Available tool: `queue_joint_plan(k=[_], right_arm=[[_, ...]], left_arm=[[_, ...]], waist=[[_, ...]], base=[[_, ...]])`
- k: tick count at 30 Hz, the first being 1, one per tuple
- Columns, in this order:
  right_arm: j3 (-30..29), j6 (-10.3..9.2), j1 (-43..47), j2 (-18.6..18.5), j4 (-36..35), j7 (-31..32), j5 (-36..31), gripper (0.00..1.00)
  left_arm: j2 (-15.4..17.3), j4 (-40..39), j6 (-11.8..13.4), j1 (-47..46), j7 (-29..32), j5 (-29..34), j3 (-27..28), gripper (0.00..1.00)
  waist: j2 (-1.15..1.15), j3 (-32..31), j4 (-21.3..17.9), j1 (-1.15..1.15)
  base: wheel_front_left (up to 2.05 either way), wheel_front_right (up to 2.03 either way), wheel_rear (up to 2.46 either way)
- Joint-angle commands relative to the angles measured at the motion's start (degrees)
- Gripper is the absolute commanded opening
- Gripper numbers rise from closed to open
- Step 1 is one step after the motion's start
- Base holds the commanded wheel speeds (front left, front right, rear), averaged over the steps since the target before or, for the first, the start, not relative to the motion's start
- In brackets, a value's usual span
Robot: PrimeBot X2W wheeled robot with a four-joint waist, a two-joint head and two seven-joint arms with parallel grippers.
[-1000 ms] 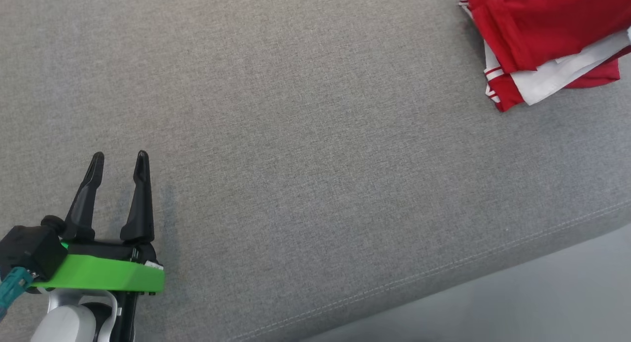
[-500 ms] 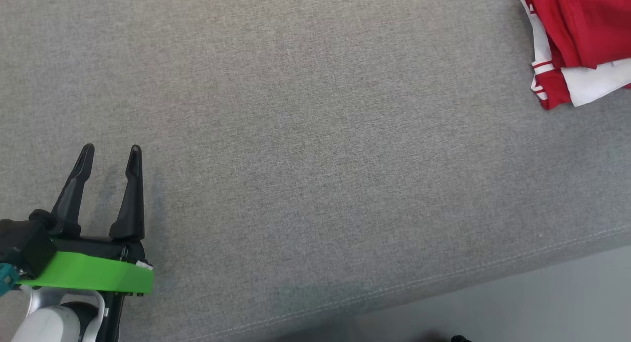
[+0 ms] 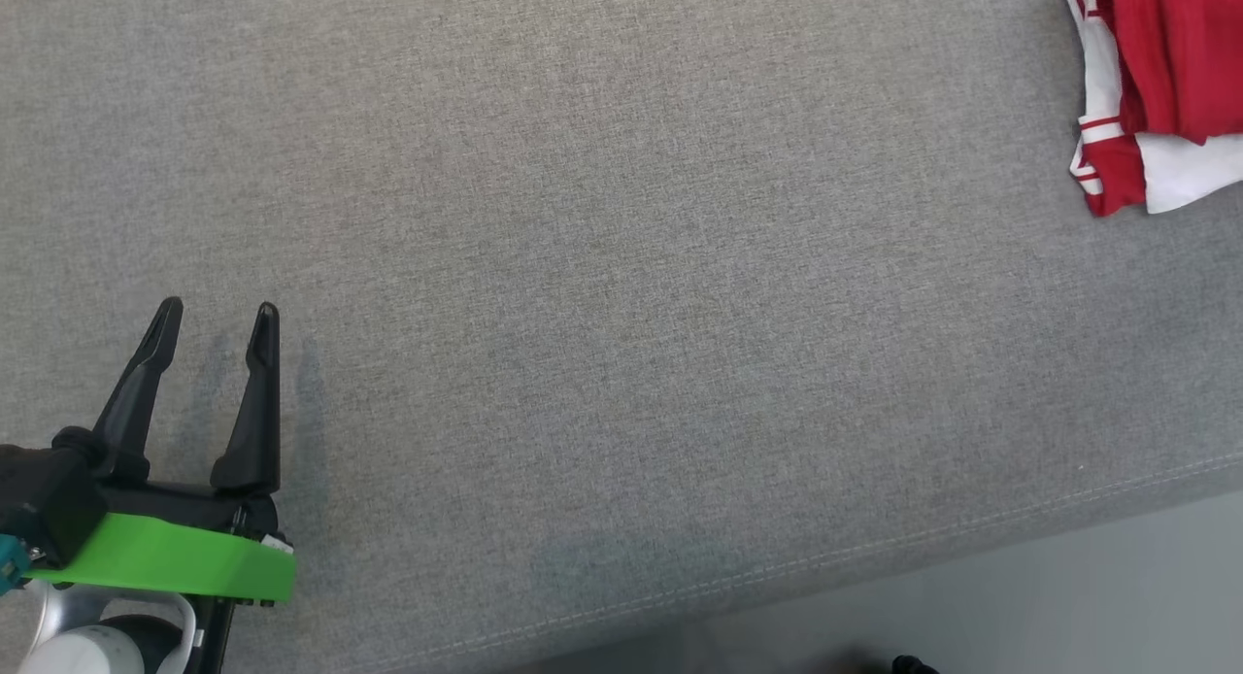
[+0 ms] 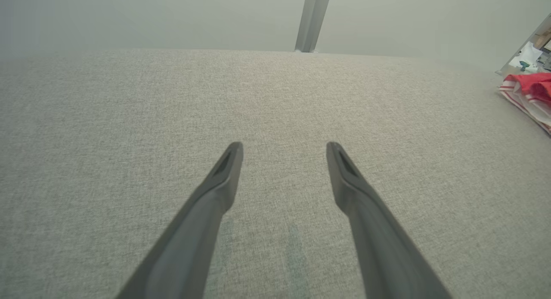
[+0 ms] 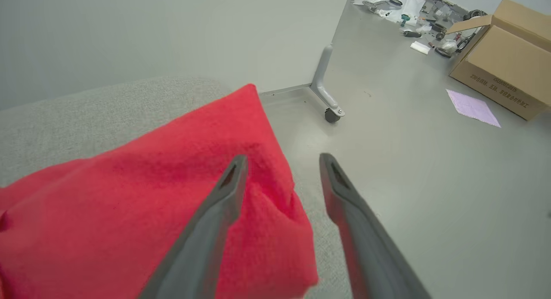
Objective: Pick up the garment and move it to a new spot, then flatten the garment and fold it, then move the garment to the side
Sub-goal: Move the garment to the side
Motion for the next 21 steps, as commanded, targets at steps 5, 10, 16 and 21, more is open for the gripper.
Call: queue_joint_plan(k=[5,10,16,21], right_arm=[[-2.1,-0.03,0.9,1.0,0.5,-2.0,-3.1,1.0],[-3.3,-0.03,0.8,3.1,0.6,-1.8,-4.7,1.0],[-2.9,-0.03,0.8,4.8,0.6,-3.2,-5.6,1.0],[-0.2,-0.03,-0.6,6.9,-0.6,-4.8,-5.0,1.0]], left_arm=[[0.7,-0.7,0.5,0.7,0.4,0.2,0.2,1.0],[0.8,-0.6,0.5,0.4,0.6,0.1,-0.1,1.0],[0.0,0.1,0.0,-0.8,0.0,-0.4,-0.7,1.0],[-1.9,1.7,-0.7,-2.1,-1.6,-1.8,-0.8,1.0]], waist=[[0.0,0.2,-0.5,0.0],[0.0,0.0,-1.2,0.0],[0.0,-1.4,-1.8,0.0],[0.0,-4.0,-2.1,0.0]], base=[[0.0,0.0,0.0],[0.0,0.0,0.0],[0.0,0.0,0.0],[0.0,0.0,0.0]])
